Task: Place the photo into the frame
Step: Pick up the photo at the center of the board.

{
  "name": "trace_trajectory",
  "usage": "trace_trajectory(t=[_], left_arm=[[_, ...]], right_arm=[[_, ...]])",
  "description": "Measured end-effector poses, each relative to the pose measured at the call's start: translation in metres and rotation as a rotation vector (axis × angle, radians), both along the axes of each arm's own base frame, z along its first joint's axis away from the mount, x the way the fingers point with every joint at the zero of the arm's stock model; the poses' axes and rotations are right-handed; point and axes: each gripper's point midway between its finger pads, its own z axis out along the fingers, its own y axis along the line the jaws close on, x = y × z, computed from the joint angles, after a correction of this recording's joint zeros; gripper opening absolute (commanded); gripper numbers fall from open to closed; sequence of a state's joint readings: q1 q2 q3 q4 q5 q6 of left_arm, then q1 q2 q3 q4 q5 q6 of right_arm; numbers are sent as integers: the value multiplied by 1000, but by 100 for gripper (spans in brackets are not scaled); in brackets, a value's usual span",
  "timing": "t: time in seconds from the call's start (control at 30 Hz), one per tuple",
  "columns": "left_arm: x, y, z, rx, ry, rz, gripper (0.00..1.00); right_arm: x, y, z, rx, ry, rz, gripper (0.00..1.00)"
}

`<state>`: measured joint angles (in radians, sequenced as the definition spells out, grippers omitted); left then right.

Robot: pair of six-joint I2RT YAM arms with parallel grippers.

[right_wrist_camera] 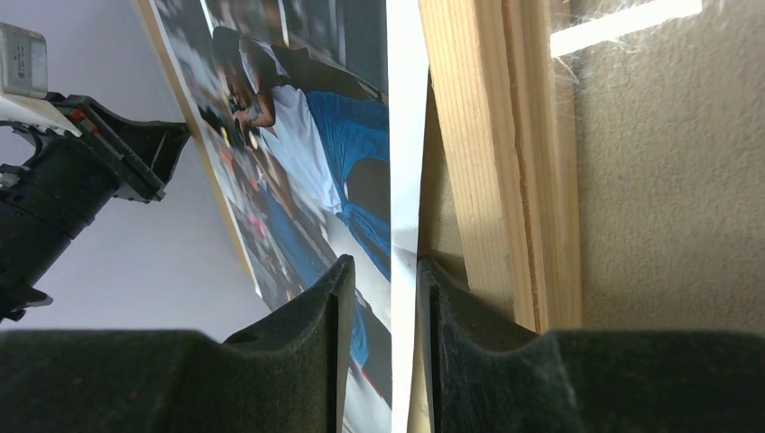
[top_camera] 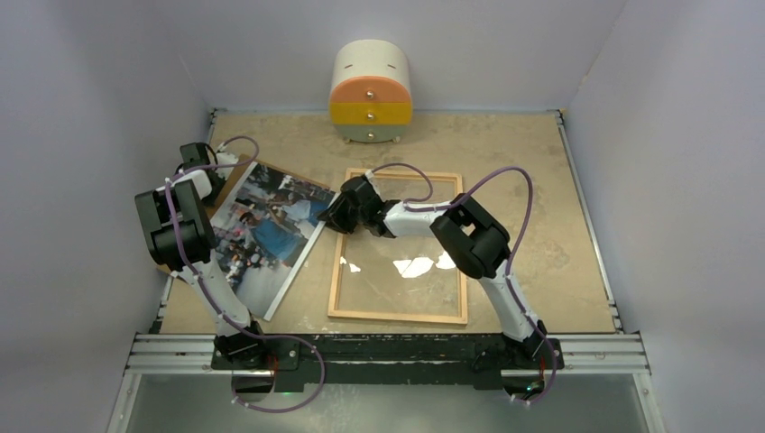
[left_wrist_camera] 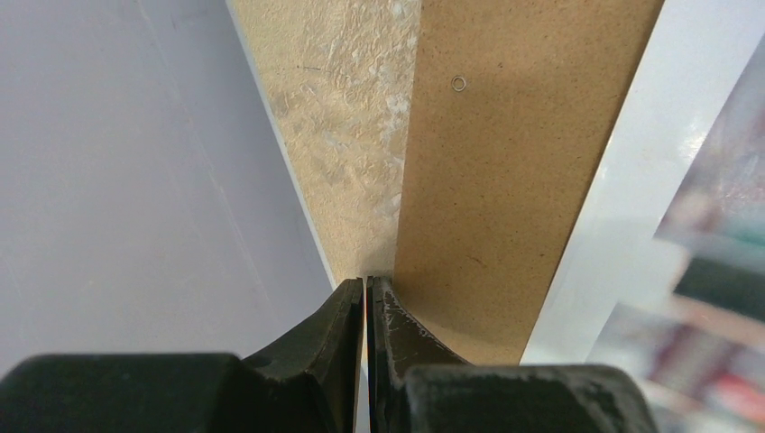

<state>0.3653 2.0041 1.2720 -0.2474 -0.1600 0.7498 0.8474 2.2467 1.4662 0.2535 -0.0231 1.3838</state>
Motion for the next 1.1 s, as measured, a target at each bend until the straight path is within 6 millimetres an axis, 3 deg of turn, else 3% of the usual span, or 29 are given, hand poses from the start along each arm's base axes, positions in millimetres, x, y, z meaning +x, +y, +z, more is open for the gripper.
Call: trace_trajectory(t=[0.4,0.6,0.8,0.97,1.1], left_arm=[[0,0,-1,8,11,-17,9],[-1,0,-1,8,11,-18,9],[-1,0,-1,9,12,-18,8],[-1,0,-1,10,14,-24,8],[-1,0,-1,8,15,-26,7]], right_arm=[[1,3,7,13,-29,7,30],[0,10,30,43,-71,23,31],[-1,18,49,77,-116,43,40],[2,29,53,101,-124,71,39],[3,34,37,90,-107,84,39]])
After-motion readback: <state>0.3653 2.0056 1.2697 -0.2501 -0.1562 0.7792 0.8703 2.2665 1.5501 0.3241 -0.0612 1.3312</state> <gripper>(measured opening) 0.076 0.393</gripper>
